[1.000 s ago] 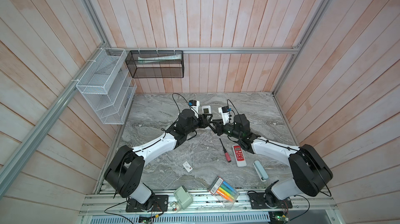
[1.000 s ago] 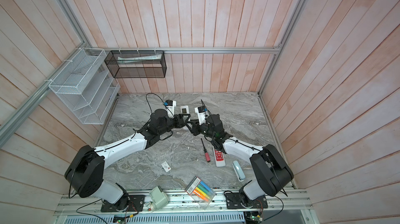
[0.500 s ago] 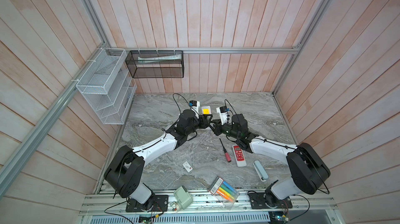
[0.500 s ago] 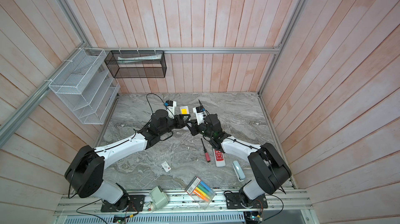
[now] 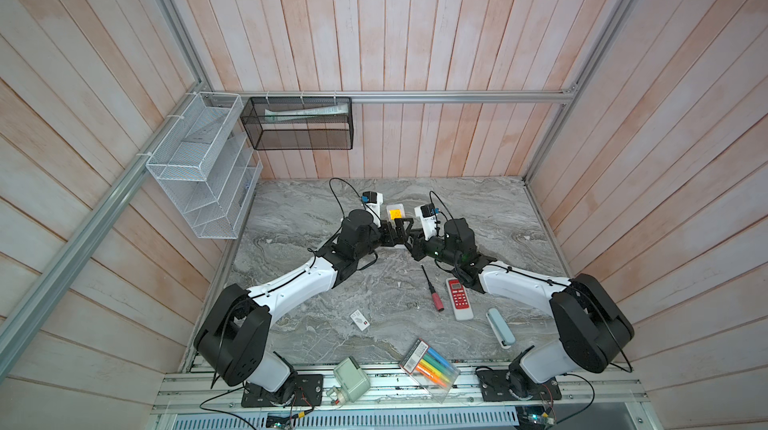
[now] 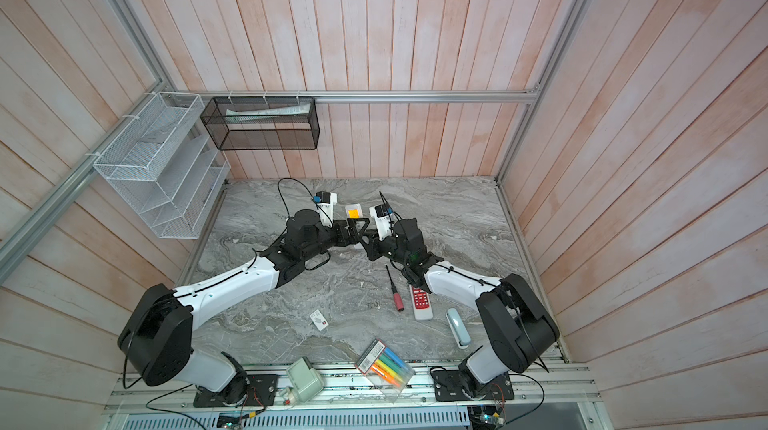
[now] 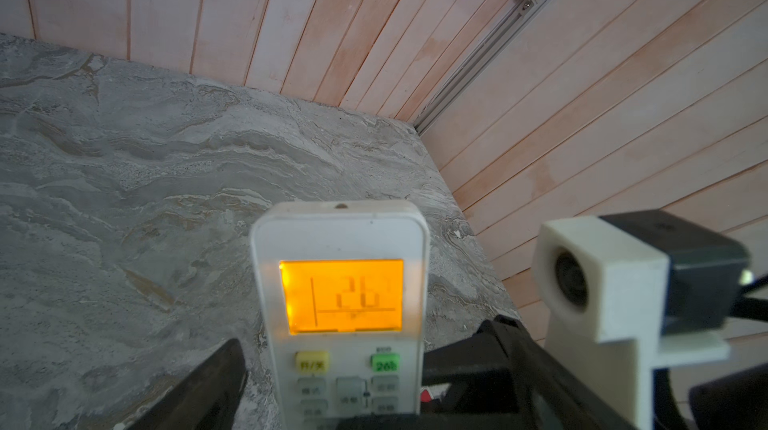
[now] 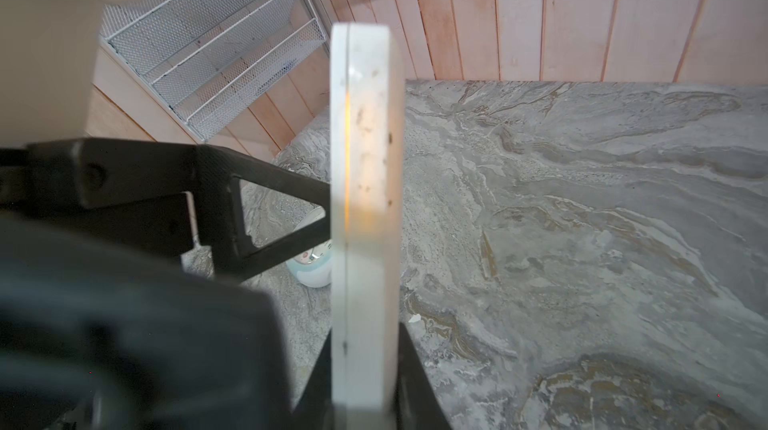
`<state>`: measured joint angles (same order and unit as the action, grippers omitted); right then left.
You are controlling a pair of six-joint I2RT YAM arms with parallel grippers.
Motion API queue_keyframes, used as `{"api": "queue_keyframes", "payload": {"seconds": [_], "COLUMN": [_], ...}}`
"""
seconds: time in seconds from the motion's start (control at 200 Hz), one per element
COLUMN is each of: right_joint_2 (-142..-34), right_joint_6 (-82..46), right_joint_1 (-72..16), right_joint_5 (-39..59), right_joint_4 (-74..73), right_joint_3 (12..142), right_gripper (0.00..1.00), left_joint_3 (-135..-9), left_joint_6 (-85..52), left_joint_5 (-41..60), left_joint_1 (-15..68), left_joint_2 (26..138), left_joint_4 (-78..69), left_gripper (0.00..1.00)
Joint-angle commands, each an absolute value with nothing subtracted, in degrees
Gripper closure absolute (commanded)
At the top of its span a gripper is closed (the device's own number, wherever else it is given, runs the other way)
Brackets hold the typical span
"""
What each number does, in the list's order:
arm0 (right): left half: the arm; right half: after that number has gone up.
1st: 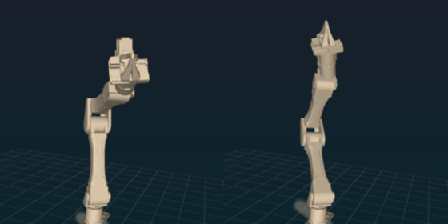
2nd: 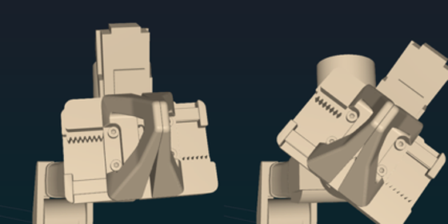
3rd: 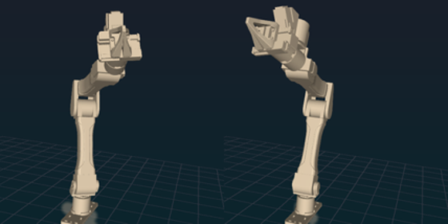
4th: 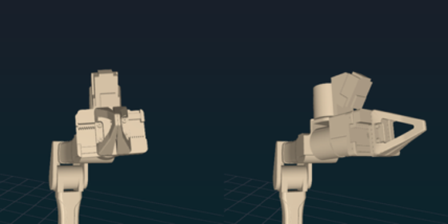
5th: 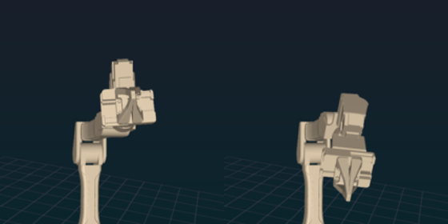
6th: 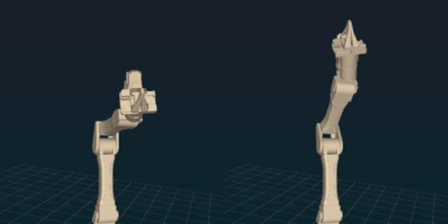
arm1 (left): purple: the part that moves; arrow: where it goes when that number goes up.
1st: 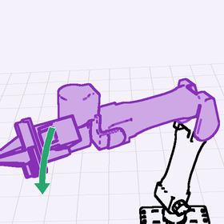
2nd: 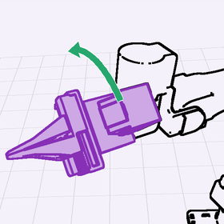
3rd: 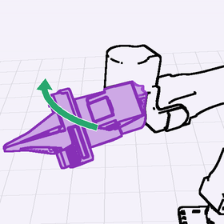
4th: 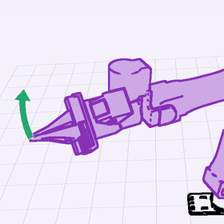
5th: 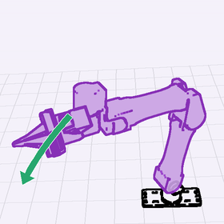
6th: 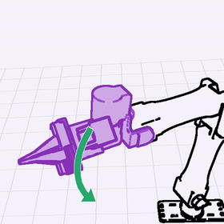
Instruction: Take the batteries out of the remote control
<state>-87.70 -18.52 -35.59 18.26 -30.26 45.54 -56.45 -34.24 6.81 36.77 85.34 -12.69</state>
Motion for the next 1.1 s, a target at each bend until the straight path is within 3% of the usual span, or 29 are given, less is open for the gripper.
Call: {"api": "queue_keyframes", "payload": {"seconds": [0.0,0.255,0.41,0.71,1.095], "right_joint_2": [-86.73,-83.65,-81.95,-84.37,-95.54], "right_joint_6": [-10.00,10.63,23.69,46.79,71.38], "right_joint_1": [-36.61,-43.12,-48.78,-57.92,-61.34], "right_joint_5": [11.77,-8.20,-19.94,-37.33,-47.46], "right_joint_4": [-27.69,-32.38,-38.91,-50.41,-75.72], "right_joint_3": [47.14,41.49,38.58,37.05,35.87], "right_gripper": [0.94,0.93,0.93,0.93,0.93], "left_joint_3": [-56.35,-58.45,-58.62,-58.93,-56.72], "left_joint_6": [-32.75,-34.04,-35.64,-37.61,-43.88], "left_joint_5": [5.17,2.73,6.16,18.22,37.10], "left_joint_1": [35.77,30.73,26.73,22.03,21.36], "left_joint_2": [79.91,70.84,68.99,67.83,71.52], "left_joint_4": [-9.89,7.35,15.16,17.19,8.00], "left_gripper": [0.00,0.00,0.00,0.00,0.00]}}
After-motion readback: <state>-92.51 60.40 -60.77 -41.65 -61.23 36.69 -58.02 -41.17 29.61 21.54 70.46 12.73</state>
